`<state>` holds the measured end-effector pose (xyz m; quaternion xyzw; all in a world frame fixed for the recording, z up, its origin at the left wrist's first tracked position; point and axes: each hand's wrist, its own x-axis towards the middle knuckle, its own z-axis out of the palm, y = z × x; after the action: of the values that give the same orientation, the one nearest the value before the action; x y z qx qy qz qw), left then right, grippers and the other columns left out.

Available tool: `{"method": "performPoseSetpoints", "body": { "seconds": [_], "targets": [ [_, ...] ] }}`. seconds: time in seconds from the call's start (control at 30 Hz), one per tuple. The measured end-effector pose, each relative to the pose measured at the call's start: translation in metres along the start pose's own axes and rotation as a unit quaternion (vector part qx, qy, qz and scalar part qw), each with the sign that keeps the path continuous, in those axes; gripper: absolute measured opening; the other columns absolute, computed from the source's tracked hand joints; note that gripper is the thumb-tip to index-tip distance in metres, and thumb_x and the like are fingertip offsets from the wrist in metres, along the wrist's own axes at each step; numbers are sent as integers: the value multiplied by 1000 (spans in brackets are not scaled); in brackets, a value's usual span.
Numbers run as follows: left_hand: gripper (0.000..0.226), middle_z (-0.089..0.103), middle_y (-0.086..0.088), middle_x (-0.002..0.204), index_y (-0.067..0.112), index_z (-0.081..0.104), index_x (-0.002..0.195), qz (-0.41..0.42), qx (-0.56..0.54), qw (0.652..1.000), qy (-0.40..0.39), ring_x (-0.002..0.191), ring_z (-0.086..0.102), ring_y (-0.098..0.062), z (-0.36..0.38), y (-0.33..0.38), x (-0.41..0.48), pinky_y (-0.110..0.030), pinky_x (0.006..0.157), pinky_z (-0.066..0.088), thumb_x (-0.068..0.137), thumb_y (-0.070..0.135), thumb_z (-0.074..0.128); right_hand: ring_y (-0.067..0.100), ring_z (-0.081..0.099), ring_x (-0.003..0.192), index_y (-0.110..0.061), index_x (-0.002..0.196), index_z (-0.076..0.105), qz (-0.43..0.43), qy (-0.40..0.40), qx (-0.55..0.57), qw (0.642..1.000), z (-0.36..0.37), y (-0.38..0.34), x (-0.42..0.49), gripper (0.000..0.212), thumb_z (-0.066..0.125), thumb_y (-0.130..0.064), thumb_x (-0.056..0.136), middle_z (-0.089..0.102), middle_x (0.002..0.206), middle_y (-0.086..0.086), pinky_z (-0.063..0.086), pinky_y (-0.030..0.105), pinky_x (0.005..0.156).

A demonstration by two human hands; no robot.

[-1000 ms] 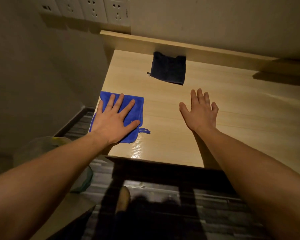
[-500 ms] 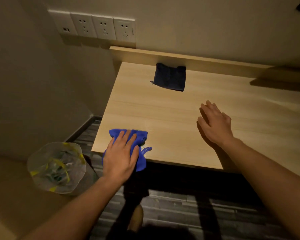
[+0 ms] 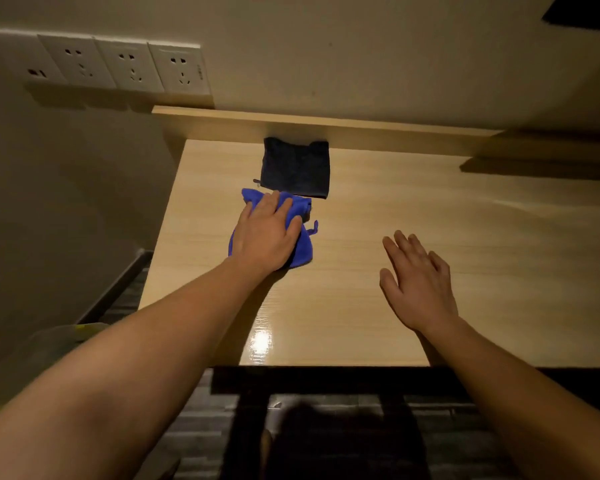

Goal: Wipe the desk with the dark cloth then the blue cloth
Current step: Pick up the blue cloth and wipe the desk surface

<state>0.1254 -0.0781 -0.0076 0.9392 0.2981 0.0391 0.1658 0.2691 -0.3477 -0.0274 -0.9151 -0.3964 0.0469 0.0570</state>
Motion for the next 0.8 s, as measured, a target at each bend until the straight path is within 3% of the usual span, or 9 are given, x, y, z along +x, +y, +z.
{"method": "performPoseSetpoints", "body": {
  "seconds": [0.1,0.2,0.33,0.8],
  "targets": [
    [71,5,-6,180,26,10,171,1,72,997,-43,165,3,-26,11,-4,12,-54,131,3,110,62,18,15,8,159,-32,163,23,1,4,2,1000,0,-1,0,64,29,-49,102,17,173,-5,16,48,124],
    [82,-5,-6,180,32,-1,171,-3,105,993,-50,165,-5,-27,14,-3,16,-61,129,0,103,76,12,15,8,159,-32,162,25,2,5,5,1000,-1,-2,1,64,31,-48,101,18,172,-5,16,48,123],
    [90,-7,-7,179,36,-4,170,0,114,992,-51,165,-7,-30,14,-2,18,-65,127,-3,96,85,8,16,9,159,-32,162,25,4,6,1,1000,-1,-2,1,64,31,-48,101,18,172,-5,17,48,123],
    [88,-5,-6,180,38,-2,170,34,100,993,-54,165,-6,-28,22,8,-73,-60,130,-3,95,84,6,19,13,159,-28,162,27,0,10,-2,1000,0,-4,0,62,32,-46,103,21,172,-1,16,50,123]
  ]
}}
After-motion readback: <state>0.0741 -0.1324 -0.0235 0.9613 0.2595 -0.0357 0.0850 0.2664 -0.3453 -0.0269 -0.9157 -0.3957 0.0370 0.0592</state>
